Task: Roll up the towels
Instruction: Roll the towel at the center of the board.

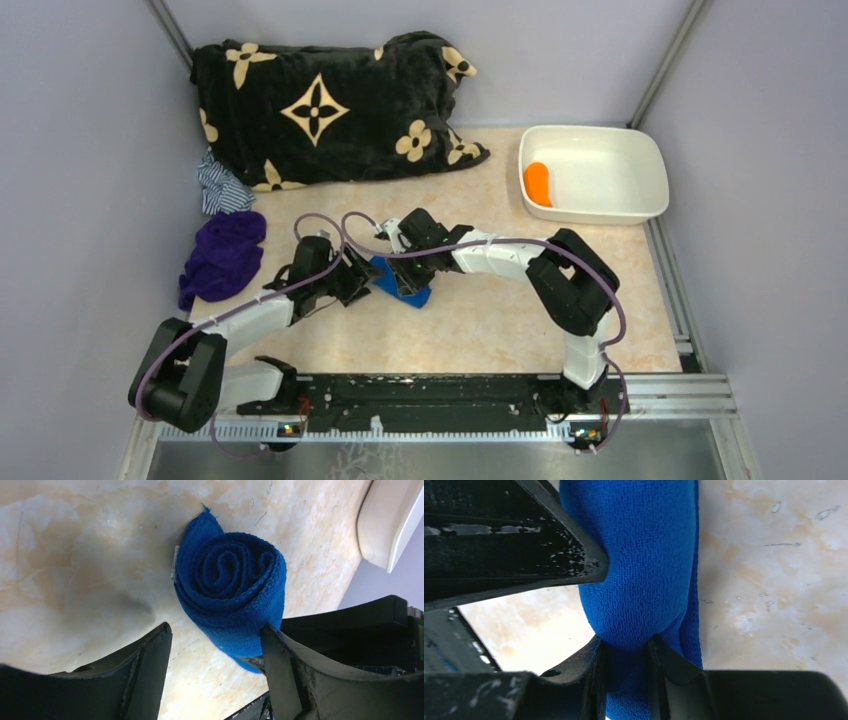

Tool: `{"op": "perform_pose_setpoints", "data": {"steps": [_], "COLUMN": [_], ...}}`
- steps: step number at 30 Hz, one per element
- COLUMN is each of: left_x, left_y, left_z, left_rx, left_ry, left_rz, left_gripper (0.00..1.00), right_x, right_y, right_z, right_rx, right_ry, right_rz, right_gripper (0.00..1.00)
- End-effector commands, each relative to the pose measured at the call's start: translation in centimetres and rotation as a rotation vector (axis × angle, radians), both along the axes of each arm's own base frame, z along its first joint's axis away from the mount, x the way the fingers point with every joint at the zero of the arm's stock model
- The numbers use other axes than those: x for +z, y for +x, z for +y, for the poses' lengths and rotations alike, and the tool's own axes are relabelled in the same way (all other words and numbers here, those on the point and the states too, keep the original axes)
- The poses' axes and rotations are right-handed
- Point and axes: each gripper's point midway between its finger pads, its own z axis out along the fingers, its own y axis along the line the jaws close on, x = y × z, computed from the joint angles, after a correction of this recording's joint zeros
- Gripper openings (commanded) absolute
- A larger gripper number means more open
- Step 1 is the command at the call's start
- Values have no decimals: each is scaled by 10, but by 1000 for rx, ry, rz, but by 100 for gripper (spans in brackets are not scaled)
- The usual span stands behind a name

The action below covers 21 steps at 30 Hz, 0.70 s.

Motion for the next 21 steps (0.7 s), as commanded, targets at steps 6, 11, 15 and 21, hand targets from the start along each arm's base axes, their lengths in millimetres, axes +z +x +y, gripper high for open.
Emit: {"op": "perform_pose_setpoints", "data": {"steps": [6,11,15,21], "left_x": [15,10,-4,-32], "left_y": [26,27,28,22], "left_z": [-15,-16,-9,0], "left_rx": [18,21,38,36], "left_ry": [-102,-108,-51,58], "left_rz": [-88,-84,-49,73], "left_gripper": [70,70,65,60], "right_x": [-36,-41,-40,-19], "right_y": [-59,-56,-52,-29], "right_z": [-13,-14,-15,-20], "right_rx": [-61,-93,-97,-103], "right_ry": [-22,-19,-22,-57], "right_rz": [430,465,429,212], "right_gripper": [20,20,21,37]}}
